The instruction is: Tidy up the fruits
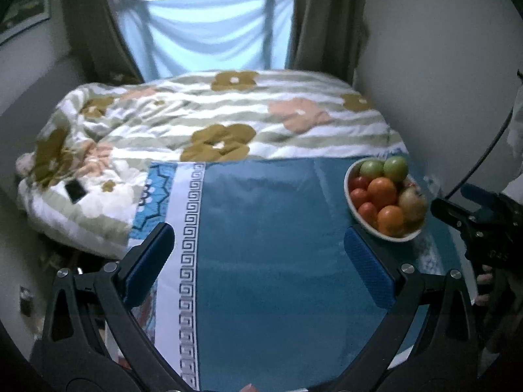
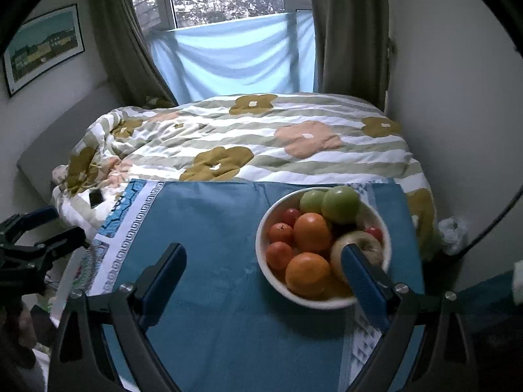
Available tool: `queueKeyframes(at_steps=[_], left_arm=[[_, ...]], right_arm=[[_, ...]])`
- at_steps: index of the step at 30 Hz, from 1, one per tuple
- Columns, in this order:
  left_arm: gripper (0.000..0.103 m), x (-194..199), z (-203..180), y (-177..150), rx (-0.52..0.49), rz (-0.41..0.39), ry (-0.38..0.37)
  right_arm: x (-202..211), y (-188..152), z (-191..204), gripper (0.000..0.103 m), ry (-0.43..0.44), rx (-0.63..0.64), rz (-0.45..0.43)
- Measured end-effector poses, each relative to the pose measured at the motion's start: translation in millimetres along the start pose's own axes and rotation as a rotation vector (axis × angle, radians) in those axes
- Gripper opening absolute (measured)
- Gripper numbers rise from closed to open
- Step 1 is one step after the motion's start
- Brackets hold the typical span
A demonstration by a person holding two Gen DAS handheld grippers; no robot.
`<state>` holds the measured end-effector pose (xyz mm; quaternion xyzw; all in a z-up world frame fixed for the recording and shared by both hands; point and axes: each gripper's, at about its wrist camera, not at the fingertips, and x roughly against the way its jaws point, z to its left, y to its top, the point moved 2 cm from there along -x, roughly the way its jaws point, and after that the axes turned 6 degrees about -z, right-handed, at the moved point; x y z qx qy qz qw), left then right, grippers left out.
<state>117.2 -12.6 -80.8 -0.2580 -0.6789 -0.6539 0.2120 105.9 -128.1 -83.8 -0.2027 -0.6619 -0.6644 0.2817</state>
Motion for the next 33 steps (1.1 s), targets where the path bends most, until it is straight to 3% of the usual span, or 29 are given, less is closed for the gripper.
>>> queueKeyframes(at_steps=[6,16,33], left_arm=[[0.103,55,-8,-5,0.01,-0.062,0.042],[0.103,103,-18,-22,0.004,-0.123,0.057],[0.103,118,-26,-24,-0.01,-0.187,0.075]], right_arm=[[56,-5,-4,0.094,-0.042,-0.033,-0.014],[95,-30,-2,0.094,-0.068,-0.023,-0.027],[117,-23,-6,0.094,-0.115,-0.041,-0.101]])
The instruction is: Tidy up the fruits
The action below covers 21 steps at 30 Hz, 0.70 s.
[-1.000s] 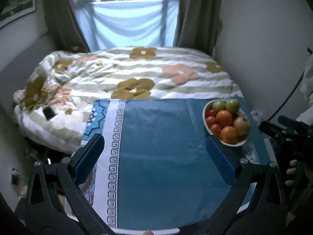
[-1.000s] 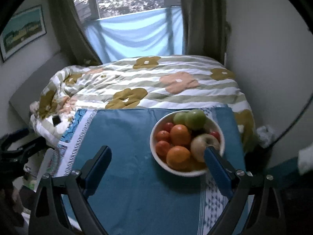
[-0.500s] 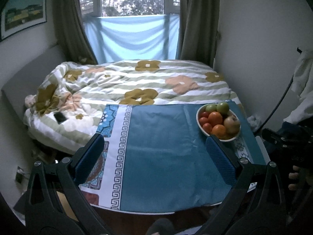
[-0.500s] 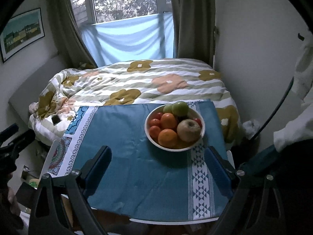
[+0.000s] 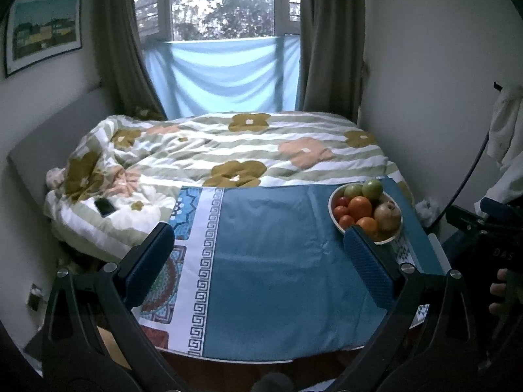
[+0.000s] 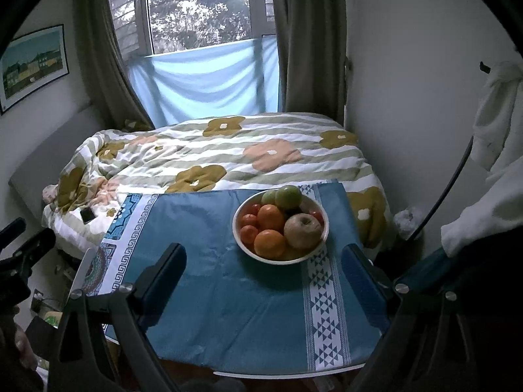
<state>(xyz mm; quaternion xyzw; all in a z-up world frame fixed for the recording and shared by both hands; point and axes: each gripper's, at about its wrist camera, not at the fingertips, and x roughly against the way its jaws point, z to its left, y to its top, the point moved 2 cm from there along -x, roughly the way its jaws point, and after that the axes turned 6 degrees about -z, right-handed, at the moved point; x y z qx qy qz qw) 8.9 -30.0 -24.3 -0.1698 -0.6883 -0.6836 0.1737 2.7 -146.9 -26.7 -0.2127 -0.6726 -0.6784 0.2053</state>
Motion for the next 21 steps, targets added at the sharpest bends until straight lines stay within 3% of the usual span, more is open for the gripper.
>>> queueKeyframes(at_steps=[21], left_arm=[[0.103,-1.5,-2.1,3.7,-0.001,-0.006,-0.009]], right_arm=[[-1.4,1.3,-0.9,0.094,-0.004,-0.001,-0.003]])
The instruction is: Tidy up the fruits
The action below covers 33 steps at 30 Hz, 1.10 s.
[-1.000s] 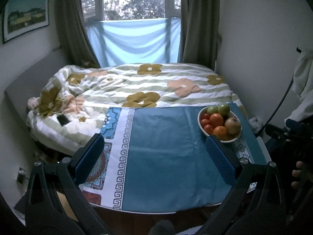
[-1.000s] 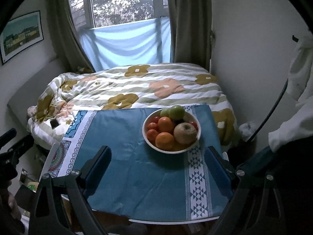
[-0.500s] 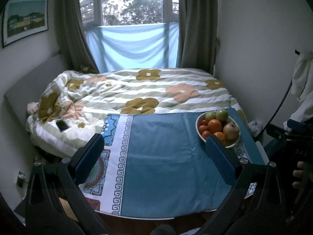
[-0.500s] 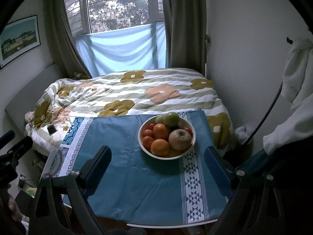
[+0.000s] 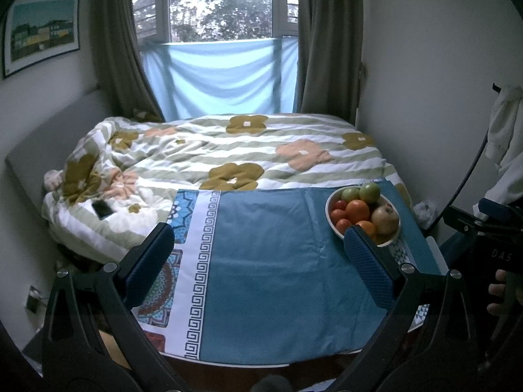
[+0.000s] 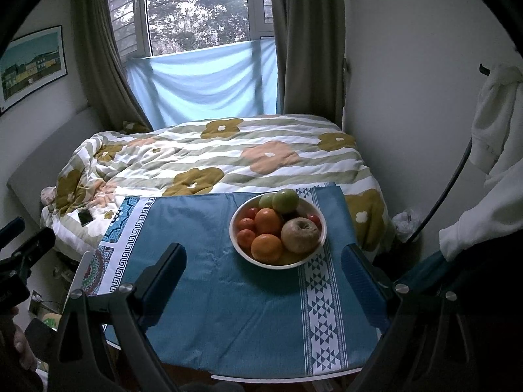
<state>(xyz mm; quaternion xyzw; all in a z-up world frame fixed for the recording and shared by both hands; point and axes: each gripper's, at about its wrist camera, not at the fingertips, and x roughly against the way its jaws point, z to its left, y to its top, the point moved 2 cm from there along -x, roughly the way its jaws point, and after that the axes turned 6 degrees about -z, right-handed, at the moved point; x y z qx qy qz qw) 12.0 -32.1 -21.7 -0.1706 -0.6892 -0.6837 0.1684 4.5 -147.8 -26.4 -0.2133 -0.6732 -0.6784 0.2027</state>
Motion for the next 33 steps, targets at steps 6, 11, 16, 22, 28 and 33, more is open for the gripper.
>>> queueKeyframes(at_steps=[6,11,16,22,28,33], left_arm=[[0.103,-2,-2,-1,0.008,0.007,-0.003],[0.103,-2,-2,-1,0.01,0.007,-0.004],[0.103,-2,-2,-1,0.01,0.006,-0.005],[0.103,-2,-4,-1,0.007,0.004,-0.006],[0.103,-1,-12,-3,0.003,-0.003,-0.023],[0.103,-1,-14,-4,0.001,0.003,-0.009]], right_arm=[[-2,1,-1,0.094,-0.001,0.002,0.0],[-1,1,0,0.094,-0.001,0.0,0.002],[-1,1,0,0.094,0.0,0.0,0.0],[-1,1,0,0.094,-0.001,0.0,0.001],[-1,1,-2,0.094,-0.001,-0.001,-0.002],[-3,3,-3,0.094,0.0,-0.001,-0.002]])
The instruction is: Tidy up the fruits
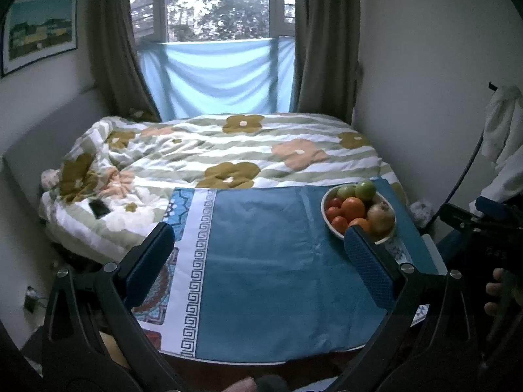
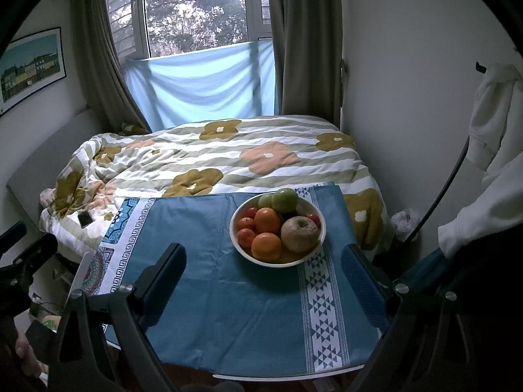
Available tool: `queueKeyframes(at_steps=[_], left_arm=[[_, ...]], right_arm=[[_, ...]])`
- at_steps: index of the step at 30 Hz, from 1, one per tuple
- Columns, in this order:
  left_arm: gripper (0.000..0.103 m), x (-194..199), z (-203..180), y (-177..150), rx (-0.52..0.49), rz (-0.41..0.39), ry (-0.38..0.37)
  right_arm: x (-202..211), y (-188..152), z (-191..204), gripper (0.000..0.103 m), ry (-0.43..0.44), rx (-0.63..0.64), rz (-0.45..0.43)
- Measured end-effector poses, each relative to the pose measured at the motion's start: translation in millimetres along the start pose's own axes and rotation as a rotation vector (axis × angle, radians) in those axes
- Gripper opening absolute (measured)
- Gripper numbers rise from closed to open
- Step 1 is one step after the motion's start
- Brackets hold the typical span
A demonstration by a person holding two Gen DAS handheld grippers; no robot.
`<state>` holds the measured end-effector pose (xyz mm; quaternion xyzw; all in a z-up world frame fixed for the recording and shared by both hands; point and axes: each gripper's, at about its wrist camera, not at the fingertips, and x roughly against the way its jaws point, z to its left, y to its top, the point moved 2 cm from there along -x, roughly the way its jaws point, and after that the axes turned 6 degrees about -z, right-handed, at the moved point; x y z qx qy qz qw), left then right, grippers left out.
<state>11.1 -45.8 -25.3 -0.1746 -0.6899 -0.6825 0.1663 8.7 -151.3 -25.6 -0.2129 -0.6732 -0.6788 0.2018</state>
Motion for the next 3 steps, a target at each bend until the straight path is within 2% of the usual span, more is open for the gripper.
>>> queueKeyframes(at_steps=[3], left_arm=[[0.103,1.6,2.4,-0.3,0.013,-0.006,-0.001]], right_arm=[[0.8,-0.7,0.4,0.094,0.0,-0.001,-0.001]])
